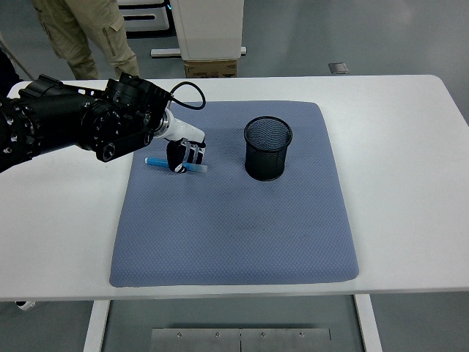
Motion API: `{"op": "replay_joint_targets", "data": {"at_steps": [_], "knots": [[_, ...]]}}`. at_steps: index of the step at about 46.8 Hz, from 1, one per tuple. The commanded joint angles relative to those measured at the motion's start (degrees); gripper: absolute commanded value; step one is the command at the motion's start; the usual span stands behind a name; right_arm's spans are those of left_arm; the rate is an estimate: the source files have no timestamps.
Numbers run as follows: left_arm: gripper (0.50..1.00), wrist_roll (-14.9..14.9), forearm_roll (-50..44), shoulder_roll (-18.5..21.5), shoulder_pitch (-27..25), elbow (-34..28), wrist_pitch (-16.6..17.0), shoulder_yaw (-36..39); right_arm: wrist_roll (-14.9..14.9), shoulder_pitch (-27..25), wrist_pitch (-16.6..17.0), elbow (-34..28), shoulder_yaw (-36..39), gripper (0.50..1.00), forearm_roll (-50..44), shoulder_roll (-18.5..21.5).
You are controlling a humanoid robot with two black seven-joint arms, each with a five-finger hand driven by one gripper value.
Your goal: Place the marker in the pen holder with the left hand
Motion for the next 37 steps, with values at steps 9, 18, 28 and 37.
{"op": "replay_joint_targets", "data": {"at_steps": [9,18,28,37], "knots": [[0.572,0.0,0.1,-0.1,0.1,0.0,0.0,0.0,0.0,0.0,0.0,0.0,0.0,1.0,0.0,0.0],[0.563,0.0,0.1,-0.1,0.8,0.0,0.0,0.0,0.0,0.0,0.0,0.0,0.0,1.0,0.0,0.0],[0.56,0.0,0.1,0.0,0.8,0.1,0.0,0.0,0.0,0.0,0.0,0.0,0.0,1.0,0.0,0.0],[0.569,0.0,0.1,0.0,0.8,0.1,0.0,-0.3,0.0,0.0,0.0,0.0,0.0,1.0,0.0,0.0]]}}
